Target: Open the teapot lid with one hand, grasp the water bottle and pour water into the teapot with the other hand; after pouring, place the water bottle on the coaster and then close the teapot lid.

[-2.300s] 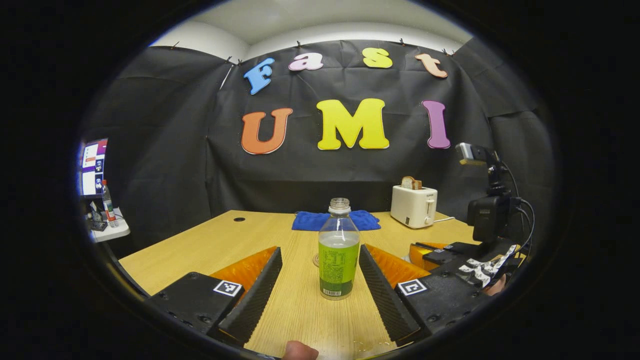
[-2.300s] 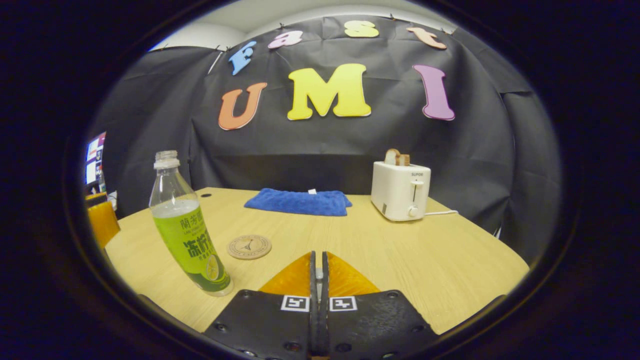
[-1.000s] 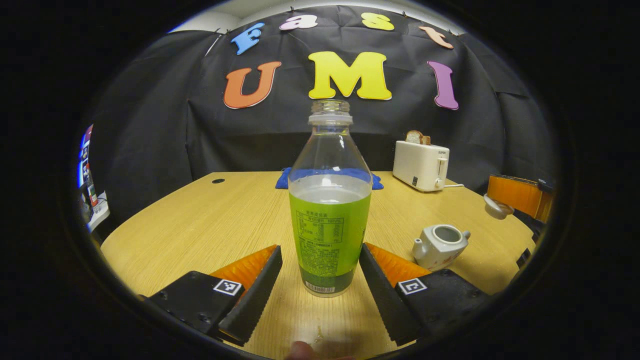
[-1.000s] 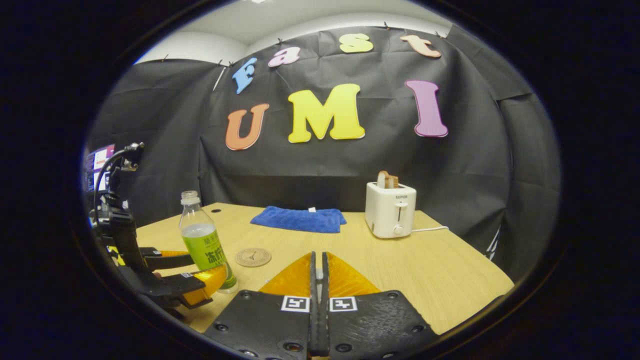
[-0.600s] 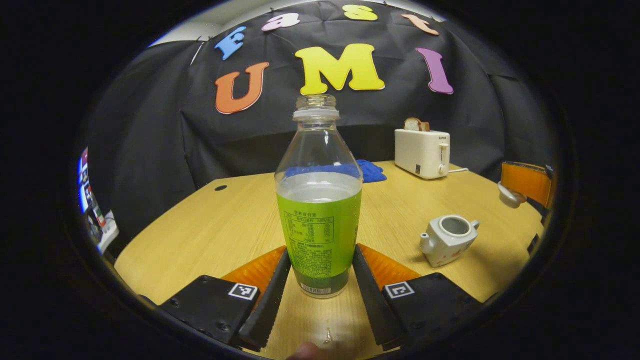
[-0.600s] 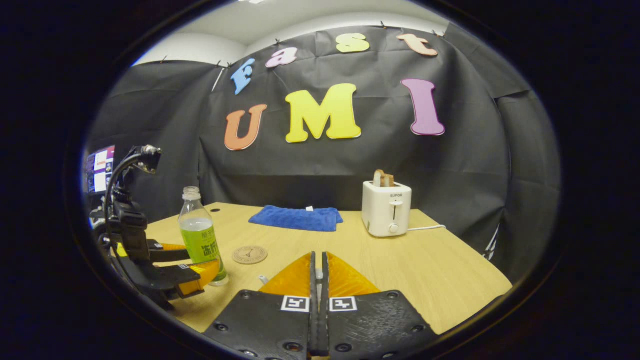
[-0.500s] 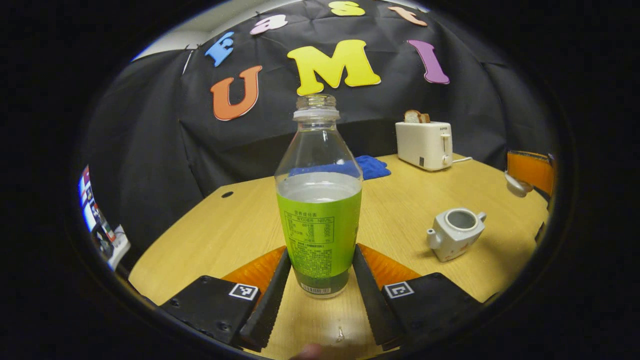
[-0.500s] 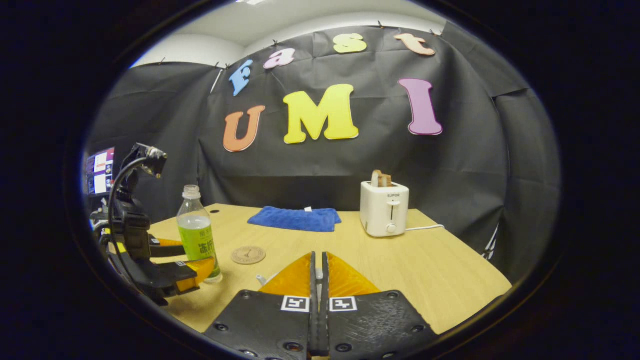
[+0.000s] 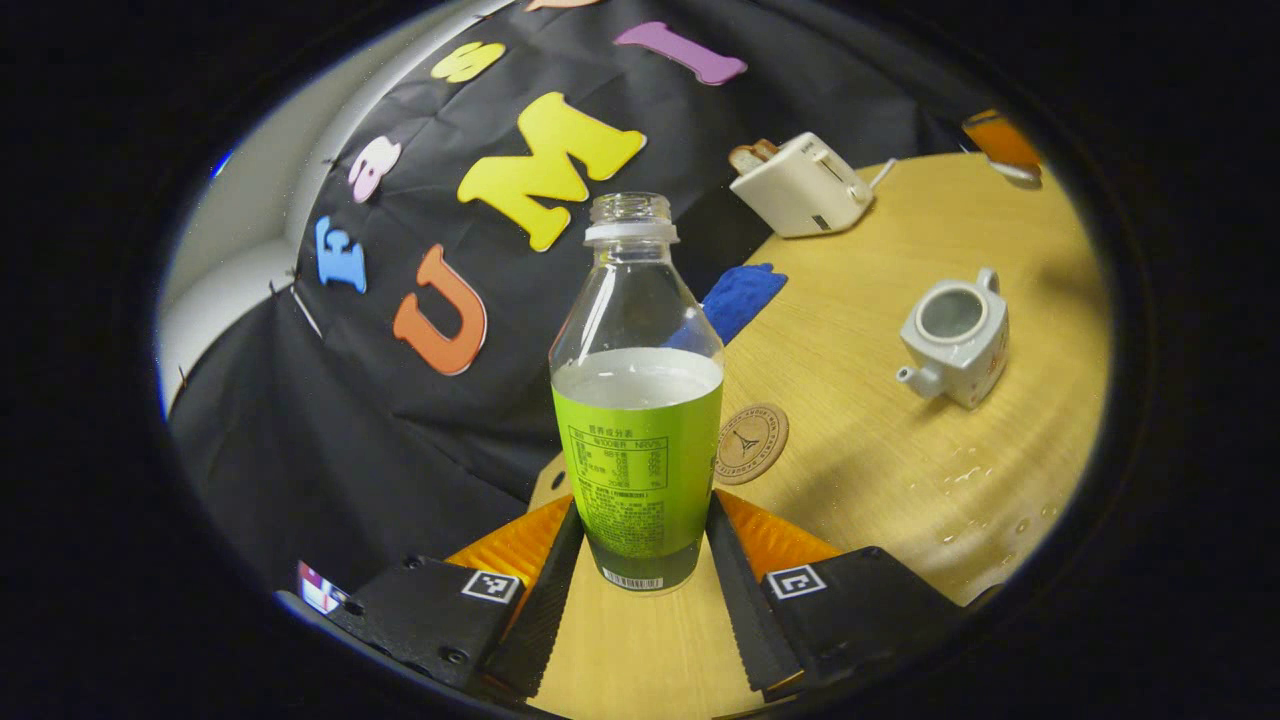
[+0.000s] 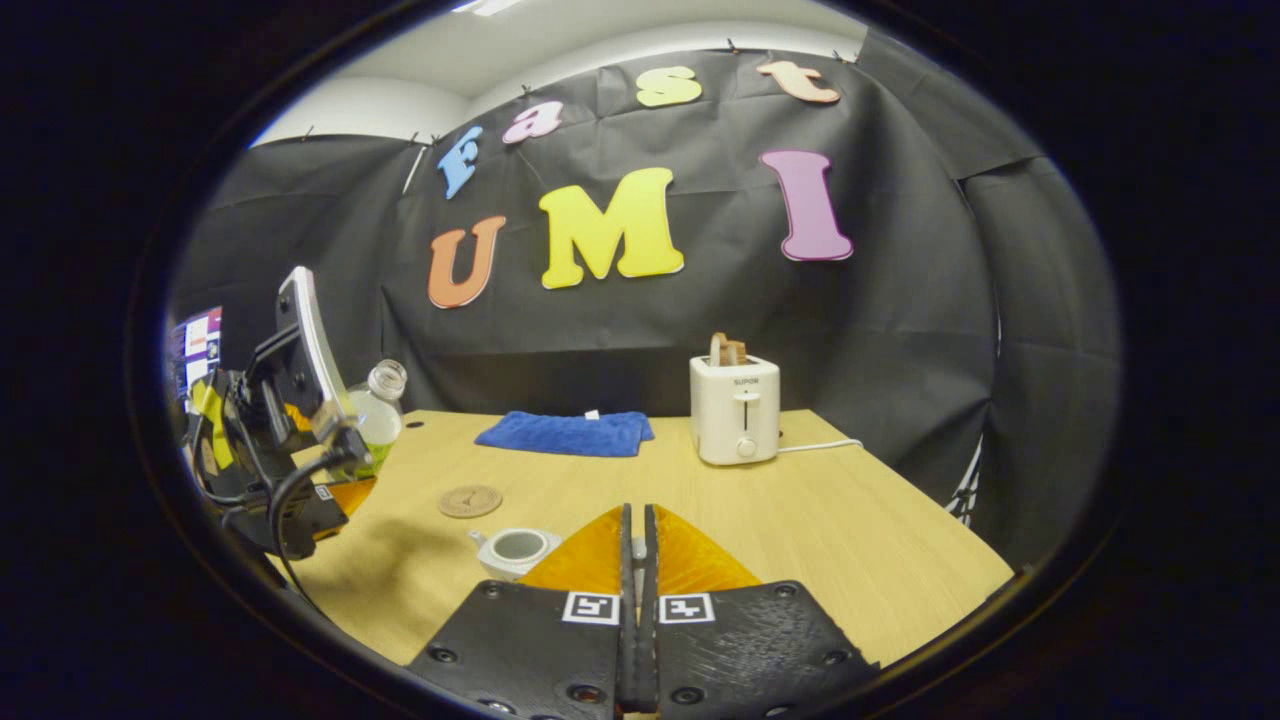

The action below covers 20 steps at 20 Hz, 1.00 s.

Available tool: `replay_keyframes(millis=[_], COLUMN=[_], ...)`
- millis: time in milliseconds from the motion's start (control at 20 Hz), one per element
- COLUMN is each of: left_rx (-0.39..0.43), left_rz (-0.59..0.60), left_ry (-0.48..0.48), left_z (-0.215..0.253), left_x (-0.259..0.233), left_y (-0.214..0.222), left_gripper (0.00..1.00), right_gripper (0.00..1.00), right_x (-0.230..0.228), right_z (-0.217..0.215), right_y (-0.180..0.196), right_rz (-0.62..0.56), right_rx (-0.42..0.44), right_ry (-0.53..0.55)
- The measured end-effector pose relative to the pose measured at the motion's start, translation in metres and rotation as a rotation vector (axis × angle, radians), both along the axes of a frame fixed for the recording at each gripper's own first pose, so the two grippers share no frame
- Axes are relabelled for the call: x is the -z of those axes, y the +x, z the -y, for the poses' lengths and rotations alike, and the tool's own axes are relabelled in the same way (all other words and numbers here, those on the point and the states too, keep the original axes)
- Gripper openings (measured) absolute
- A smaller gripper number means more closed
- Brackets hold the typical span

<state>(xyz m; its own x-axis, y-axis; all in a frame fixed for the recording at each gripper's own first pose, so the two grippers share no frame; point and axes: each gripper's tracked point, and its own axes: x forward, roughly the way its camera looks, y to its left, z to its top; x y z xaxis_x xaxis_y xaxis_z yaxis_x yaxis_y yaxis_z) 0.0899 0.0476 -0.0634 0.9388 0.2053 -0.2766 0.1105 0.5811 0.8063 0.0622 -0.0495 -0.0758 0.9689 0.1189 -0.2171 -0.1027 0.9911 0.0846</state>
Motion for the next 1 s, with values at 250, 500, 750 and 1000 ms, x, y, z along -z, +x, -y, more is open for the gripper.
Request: replay_keyframes(millis=[250, 500, 750, 1000], left_rx=[0.07, 0.133, 0.176, 0.202], left_rz=[-0.027, -0.107, -0.149, -0.177], left_ry=[0.26, 0.505, 0.631, 0.721], left_z=[0.01, 0.02, 0.031, 0.037], left_x=[-0.011, -0.009, -0.005, -0.004], left_y=[0.003, 0.003, 0.002, 0.004], left_gripper=[0.74, 0.74, 0.74, 0.74], right_gripper=[0.0, 0.0, 0.0, 0.0], right_x=[0.008, 0.013, 0.019, 0.023], right_z=[0.015, 0.025, 0.032, 0.04], right_y=[-0.005, -0.008, -0.01, -0.01], right_rz=[-0.01, -0.014, -0.019, -0.023], right_rx=[0.002, 0.005, 0.004, 0.015], right_ry=[0.007, 0.014, 0.029, 0.032])
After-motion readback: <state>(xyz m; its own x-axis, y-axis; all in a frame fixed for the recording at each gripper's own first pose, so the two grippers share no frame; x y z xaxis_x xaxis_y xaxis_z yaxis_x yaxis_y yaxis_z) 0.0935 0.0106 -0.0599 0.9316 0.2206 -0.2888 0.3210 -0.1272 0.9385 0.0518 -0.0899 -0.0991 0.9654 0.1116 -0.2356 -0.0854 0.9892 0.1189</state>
